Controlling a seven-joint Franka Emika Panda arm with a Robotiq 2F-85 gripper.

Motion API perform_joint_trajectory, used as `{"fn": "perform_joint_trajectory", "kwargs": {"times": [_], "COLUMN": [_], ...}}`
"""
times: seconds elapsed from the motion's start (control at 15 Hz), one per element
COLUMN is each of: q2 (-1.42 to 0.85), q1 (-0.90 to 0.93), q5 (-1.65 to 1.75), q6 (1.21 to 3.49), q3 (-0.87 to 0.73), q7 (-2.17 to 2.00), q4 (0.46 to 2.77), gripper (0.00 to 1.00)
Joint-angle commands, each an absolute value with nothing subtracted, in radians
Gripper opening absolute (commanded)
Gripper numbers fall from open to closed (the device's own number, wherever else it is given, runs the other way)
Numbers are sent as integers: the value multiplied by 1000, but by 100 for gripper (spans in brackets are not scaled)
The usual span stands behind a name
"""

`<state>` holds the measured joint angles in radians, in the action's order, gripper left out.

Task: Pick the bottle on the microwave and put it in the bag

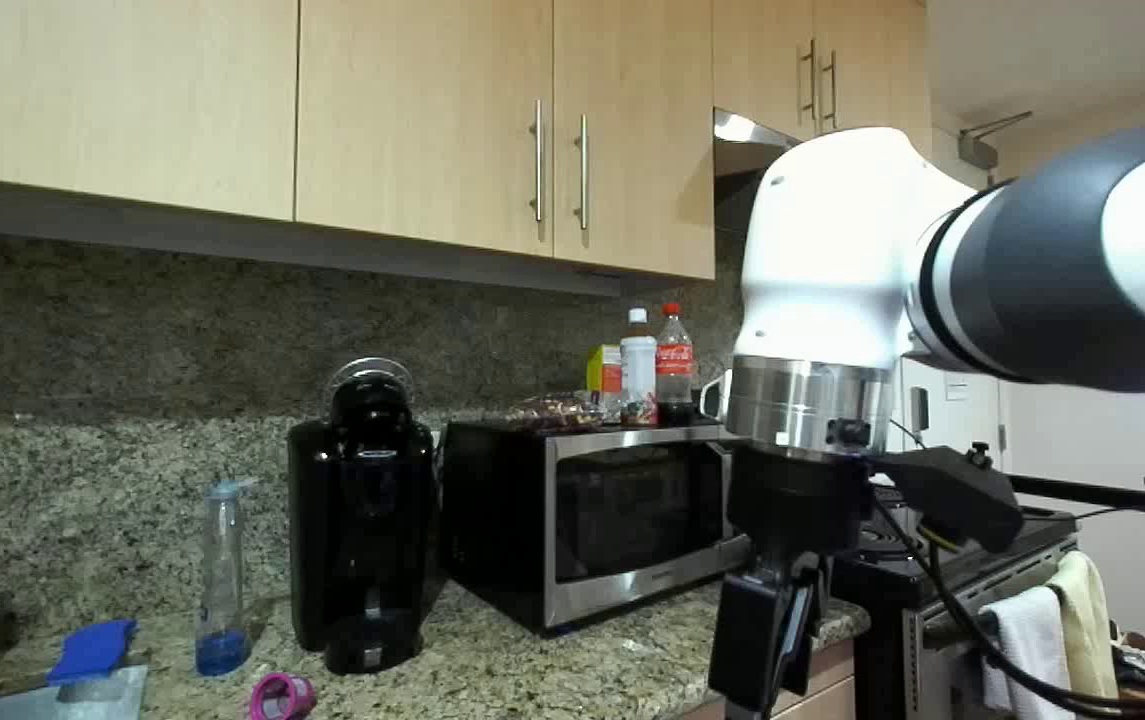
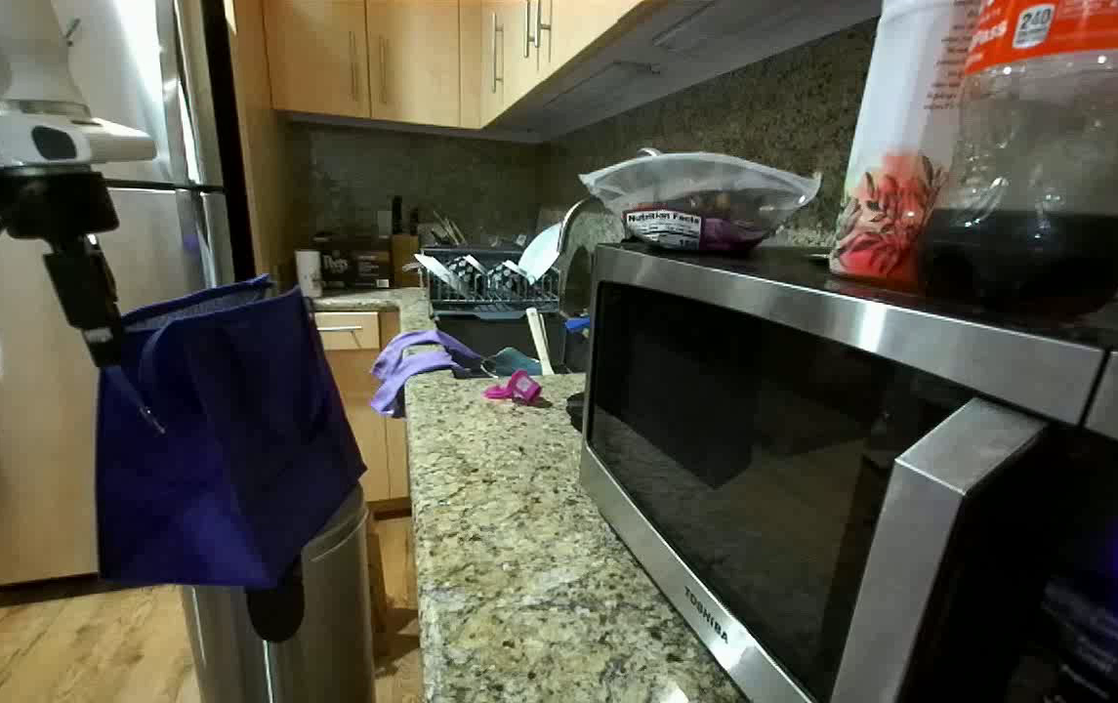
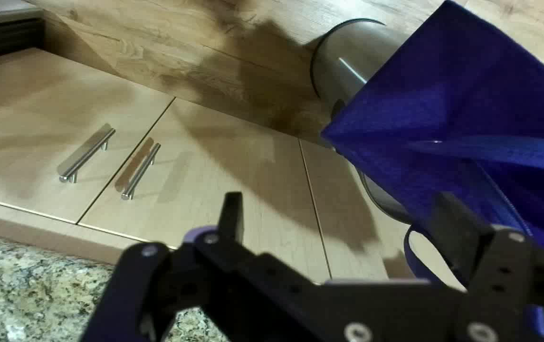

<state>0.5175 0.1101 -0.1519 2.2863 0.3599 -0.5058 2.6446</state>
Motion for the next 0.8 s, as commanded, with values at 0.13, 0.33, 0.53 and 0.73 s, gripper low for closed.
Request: {"fn": "perform_joint_trajectory", "kwargs": {"times": [0.13,0.33,0.53,0.73], "q2": [525,545,564,590], "q1": [102,72,32,-41], "q5": [-109,-65,-35,-7], "q6": [2251,2205,2170,2157], "q3": [342,318,261,192], "q7": [-533,-540,-518,-524], "q4": [2618,2577,2517,2428], "gripper": [100,100,100,100]}}
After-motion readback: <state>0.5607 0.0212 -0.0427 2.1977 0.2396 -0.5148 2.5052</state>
